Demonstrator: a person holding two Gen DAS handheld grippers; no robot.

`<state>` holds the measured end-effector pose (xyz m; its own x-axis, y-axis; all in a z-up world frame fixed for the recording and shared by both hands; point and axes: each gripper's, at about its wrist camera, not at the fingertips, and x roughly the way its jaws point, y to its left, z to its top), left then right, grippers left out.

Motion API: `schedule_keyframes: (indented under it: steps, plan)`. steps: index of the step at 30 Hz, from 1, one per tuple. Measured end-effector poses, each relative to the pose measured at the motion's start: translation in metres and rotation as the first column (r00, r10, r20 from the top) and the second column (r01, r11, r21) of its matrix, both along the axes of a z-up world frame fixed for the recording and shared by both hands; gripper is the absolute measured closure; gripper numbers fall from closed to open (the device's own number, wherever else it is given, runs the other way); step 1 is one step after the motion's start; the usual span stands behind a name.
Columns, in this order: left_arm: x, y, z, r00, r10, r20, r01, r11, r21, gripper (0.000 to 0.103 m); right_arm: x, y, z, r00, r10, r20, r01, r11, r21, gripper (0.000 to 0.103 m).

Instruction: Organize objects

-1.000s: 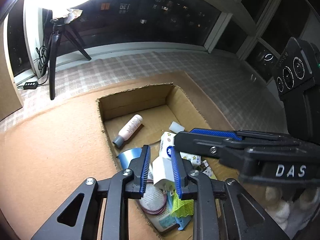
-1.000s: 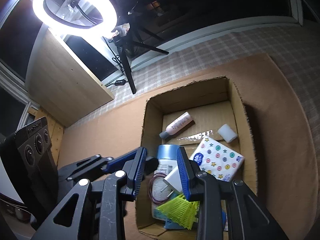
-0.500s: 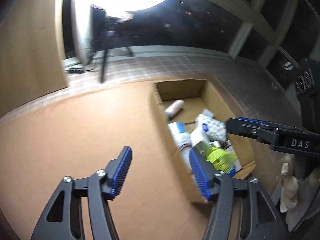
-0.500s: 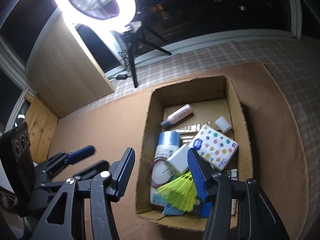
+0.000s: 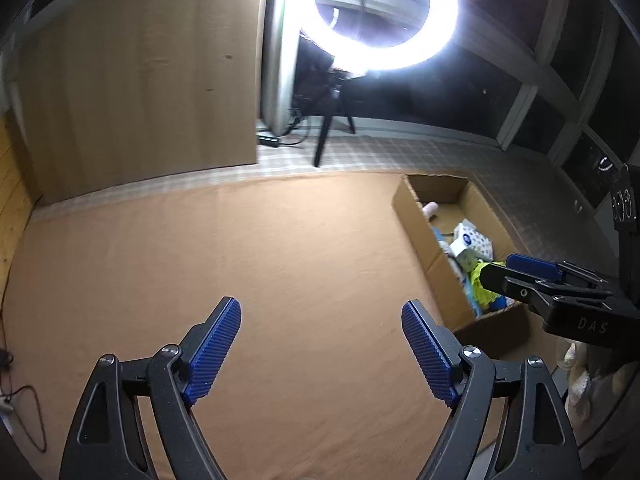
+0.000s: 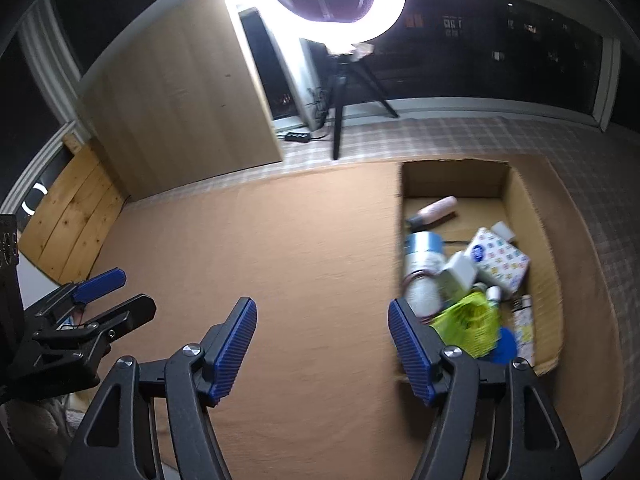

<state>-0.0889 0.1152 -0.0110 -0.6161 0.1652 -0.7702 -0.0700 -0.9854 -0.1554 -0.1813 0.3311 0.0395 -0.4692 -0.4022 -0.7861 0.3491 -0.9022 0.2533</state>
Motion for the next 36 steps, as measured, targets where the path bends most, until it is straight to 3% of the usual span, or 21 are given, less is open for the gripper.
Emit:
schedule_keyframes:
  steps: [11, 21, 36]
  plan:
    - [0.051, -0.064, 0.013, 0.998, 0.063, -0.023, -0.064, 0.998, -0.025, 0.012, 0.043, -0.054, 0.007, 0.998, -0.004, -0.063, 0.007, 0.999, 0.049, 0.038]
    - [0.065, -0.084, 0.009, 0.993, 0.116, -0.024, -0.118, 0.991, -0.07, 0.009, 0.056, -0.065, 0.012, 0.991, -0.033, -0.127, 0.044, 0.995, 0.085, 0.037]
    - [0.063, -0.086, -0.012, 0.983, 0.185, 0.0, -0.185, 0.98, -0.074, 0.008, 0.064, -0.073, 0.014, 0.98, -0.022, -0.196, 0.051, 0.988, 0.145, 0.03]
